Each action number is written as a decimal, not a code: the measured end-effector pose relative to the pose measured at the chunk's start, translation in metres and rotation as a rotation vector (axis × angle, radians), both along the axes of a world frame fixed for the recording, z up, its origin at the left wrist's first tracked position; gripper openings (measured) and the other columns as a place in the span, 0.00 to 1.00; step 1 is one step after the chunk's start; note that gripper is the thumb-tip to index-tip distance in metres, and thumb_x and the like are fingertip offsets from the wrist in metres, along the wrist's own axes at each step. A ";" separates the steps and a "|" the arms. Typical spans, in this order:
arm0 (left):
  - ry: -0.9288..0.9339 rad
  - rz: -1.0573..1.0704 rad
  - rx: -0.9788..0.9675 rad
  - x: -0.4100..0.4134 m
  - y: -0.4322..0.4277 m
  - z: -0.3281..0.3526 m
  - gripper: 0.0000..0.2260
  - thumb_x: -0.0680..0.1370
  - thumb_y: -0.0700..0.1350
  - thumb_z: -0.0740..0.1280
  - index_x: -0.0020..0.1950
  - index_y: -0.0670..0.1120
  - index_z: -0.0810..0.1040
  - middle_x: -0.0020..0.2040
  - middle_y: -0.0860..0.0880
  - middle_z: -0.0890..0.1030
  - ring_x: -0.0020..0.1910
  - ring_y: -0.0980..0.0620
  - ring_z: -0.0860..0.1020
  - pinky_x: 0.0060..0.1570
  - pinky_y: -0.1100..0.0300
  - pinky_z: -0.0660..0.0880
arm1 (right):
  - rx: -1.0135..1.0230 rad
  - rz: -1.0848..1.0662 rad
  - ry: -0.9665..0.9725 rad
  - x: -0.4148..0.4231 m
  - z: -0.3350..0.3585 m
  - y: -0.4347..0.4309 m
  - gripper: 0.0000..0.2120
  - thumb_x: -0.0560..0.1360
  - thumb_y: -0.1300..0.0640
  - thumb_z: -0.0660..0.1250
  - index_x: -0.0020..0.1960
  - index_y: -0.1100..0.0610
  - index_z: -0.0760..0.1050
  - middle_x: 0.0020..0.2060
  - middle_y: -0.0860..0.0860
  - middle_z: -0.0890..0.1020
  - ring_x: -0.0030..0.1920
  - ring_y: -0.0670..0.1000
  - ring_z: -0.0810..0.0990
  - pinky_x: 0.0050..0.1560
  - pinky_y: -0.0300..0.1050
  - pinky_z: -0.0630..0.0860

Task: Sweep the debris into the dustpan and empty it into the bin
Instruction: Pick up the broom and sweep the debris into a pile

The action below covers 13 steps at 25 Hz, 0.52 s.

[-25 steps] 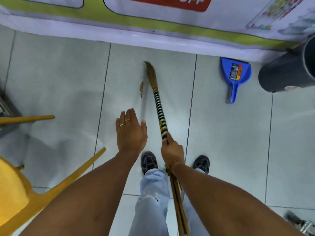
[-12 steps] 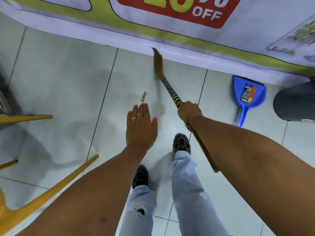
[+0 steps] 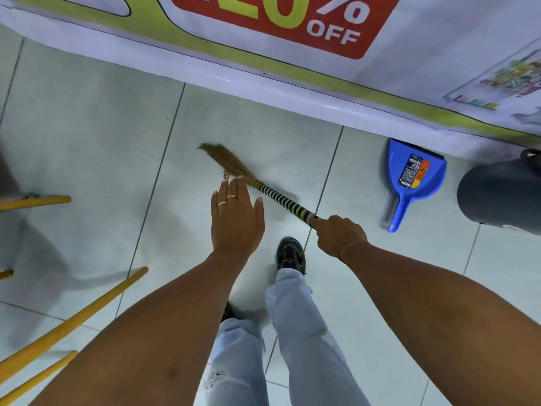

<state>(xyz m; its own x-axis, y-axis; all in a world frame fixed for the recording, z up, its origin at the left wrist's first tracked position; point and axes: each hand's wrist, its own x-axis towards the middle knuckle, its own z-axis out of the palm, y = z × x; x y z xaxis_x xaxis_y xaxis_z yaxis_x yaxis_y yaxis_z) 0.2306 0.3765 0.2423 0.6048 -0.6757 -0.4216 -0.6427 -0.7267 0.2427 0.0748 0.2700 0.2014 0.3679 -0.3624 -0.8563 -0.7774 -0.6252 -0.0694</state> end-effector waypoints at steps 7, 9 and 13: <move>-0.013 -0.028 0.068 -0.014 0.030 -0.002 0.24 0.80 0.48 0.56 0.72 0.37 0.60 0.71 0.37 0.69 0.73 0.40 0.62 0.73 0.45 0.60 | -0.059 -0.013 -0.070 -0.057 0.002 0.019 0.22 0.79 0.57 0.52 0.71 0.42 0.60 0.52 0.57 0.77 0.42 0.59 0.75 0.40 0.47 0.69; -0.007 -0.042 0.087 -0.020 0.042 0.002 0.24 0.80 0.48 0.56 0.72 0.36 0.60 0.71 0.37 0.69 0.73 0.40 0.62 0.73 0.45 0.59 | -0.088 -0.076 -0.113 -0.077 0.011 0.034 0.21 0.80 0.54 0.52 0.71 0.42 0.60 0.51 0.57 0.78 0.44 0.61 0.78 0.41 0.49 0.72; 0.010 -0.074 0.082 -0.037 0.062 0.018 0.24 0.80 0.48 0.57 0.72 0.36 0.60 0.71 0.37 0.69 0.73 0.39 0.62 0.73 0.45 0.59 | -0.099 -0.195 -0.147 -0.111 0.035 0.066 0.22 0.80 0.50 0.52 0.74 0.40 0.56 0.52 0.58 0.78 0.47 0.63 0.79 0.46 0.50 0.75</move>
<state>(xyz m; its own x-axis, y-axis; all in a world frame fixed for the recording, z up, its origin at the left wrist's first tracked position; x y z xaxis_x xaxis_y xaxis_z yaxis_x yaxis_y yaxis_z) 0.1938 0.4387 0.2598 0.5498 -0.6816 -0.4828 -0.6935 -0.6947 0.1911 -0.0366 0.3365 0.2362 0.4005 -0.5186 -0.7554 -0.8702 -0.4735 -0.1363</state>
